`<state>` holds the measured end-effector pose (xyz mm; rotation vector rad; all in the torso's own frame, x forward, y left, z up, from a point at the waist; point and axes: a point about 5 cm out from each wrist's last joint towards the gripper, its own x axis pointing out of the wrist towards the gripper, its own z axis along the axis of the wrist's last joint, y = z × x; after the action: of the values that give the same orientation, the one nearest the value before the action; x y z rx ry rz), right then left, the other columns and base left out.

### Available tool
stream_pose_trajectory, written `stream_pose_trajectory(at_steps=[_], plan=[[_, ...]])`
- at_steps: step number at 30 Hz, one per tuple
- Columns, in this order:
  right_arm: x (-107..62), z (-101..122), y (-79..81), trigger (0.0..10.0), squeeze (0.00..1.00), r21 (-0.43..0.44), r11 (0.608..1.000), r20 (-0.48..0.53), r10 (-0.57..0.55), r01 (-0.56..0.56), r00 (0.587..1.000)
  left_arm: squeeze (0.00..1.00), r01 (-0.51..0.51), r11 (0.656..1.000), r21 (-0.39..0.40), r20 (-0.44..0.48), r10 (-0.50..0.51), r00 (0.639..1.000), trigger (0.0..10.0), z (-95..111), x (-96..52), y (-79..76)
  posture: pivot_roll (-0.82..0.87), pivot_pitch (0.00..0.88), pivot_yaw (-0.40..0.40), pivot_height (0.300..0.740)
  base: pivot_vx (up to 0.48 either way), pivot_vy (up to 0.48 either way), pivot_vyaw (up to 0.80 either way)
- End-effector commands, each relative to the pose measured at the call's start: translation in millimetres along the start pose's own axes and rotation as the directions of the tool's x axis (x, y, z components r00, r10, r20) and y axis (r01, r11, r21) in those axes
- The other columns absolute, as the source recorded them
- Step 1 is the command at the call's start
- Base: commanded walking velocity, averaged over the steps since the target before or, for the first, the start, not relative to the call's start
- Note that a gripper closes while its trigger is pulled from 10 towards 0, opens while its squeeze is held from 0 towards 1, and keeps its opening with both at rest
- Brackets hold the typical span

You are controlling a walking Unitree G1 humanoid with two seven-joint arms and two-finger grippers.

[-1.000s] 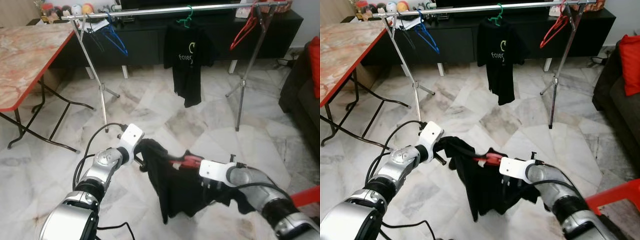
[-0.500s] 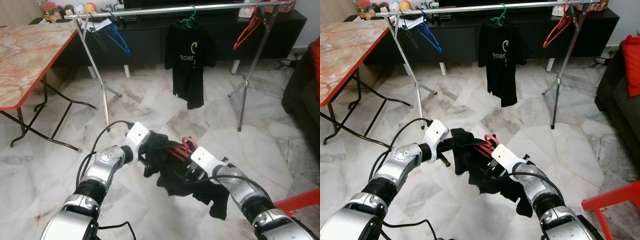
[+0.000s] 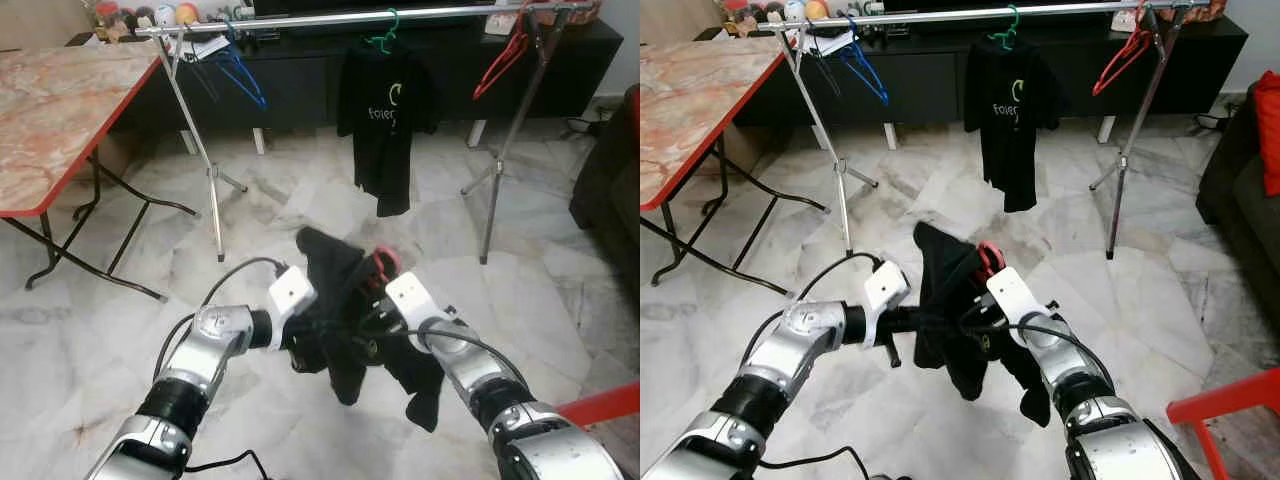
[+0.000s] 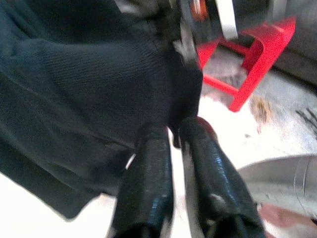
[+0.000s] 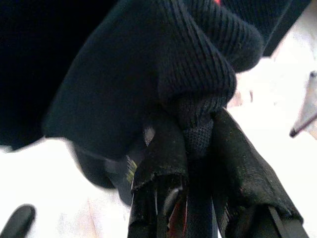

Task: Hang hanger

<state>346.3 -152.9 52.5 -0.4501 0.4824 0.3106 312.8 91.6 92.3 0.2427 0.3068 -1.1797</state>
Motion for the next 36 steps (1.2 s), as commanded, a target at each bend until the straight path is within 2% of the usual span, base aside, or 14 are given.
stream_pose_trajectory(at_steps=[1,4,10,13,17,22,24,30,31,34,36], plan=[[1.7,17,-0.8,0.0,0.0,0.027,1.0,0.073,0.009,-0.011,0.997,1.0,-0.004,1.0,0.006,-0.034,0.004,0.999,10.0,-5,-3.1,-1.2,-0.06,0.068,0.074,0.74,0.0,0.0,0.0],[1.9,22,-1.5,0.0,0.0,0.029,0.999,0.093,0.012,-0.015,0.996,1.0,-0.015,1.0,-0.002,-0.041,0.015,0.999,10.0,-6,-4.2,-0.5,-0.06,0.066,0.071,0.74,0.0,0.0,0.0],[-0.1,27,-5.4,0.0,0.0,-0.02,0.999,0.15,0.044,-0.041,0.988,1.0,-0.068,0.997,0.024,-0.067,0.069,0.995,10.0,-8,-10.9,5.2,-0.06,0.059,0.068,0.74,0.0,0.0,0.0],[-3.4,21,-12.4,0.0,0.0,-0.08,0.996,0.155,0.057,-0.045,0.986,1.0,-0.124,0.992,0.031,-0.023,0.125,0.992,10.0,-2,-15.8,12.6,-0.06,0.057,0.068,0.74,0.0,0.0,0.0],[-8.1,12,-16.6,0.0,0.0,-0.154,0.985,0.162,0.104,-0.079,0.981,1.0,-0.139,0.99,0.035,0.024,0.139,0.99,10.0,4,-23.3,17.4,-0.06,0.052,0.07,0.74,0.0,0.0,0.0],[-17.1,-4,-29.4,0.0,0.0,-0.216,0.97,0.146,0.147,-0.113,0.978,1.0,-0.07,0.997,0.012,0.068,0.069,0.995,10.0,11,-35.0,18.3,-0.06,0.061,0.075,0.74,0.0,0.0,0.0],[-24.4,-12,-32.8,0.0,0.0,-0.257,0.95,0.154,0.221,-0.177,0.963,1.0,-0.021,0.999,0.029,0.079,0.018,0.997,10.0,16,-39.5,15.9,-0.06,0.065,0.078,0.74,0.0,0.0,0.0],[-36.0,-25,-35.0,0.0,0.0,-0.295,0.902,0.128,0.364,-0.315,0.923,1.0,0.109,0.992,0.063,0.07,-0.113,0.991,10.0,21,-38.6,6.3,-0.06,0.079,0.079,0.74,0.0,0.0,0.0],[-36.0,-25,-35.0,0.0,0.0,-0.295,0.902,0.128,0.364,-0.315,0.923,1.0,0.109,0.992,0.063,0.07,-0.113,0.991,10.0,21,-38.6,6.3,-0.06,0.079,0.079,0.74,0.0,0.0,0.0],[-41.3,-24,-33.7,0.0,0.0,-0.329,0.863,0.133,0.444,-0.383,0.886,1.0,0.153,0.984,0.095,0.043,-0.158,0.987,10.0,23,-37.3,3.3,-0.07,0.087,0.082,0.74,0.0,0.0,0.0],[-42.2,-23,-33.7,0.0,0.0,-0.34,0.854,0.131,0.457,-0.393,0.88,1.0,0.161,0.982,0.098,0.035,-0.165,0.986,10.0,23,-37.1,3.2,-0.07,0.087,0.082,0.74,0.0,0.0,0.0]])
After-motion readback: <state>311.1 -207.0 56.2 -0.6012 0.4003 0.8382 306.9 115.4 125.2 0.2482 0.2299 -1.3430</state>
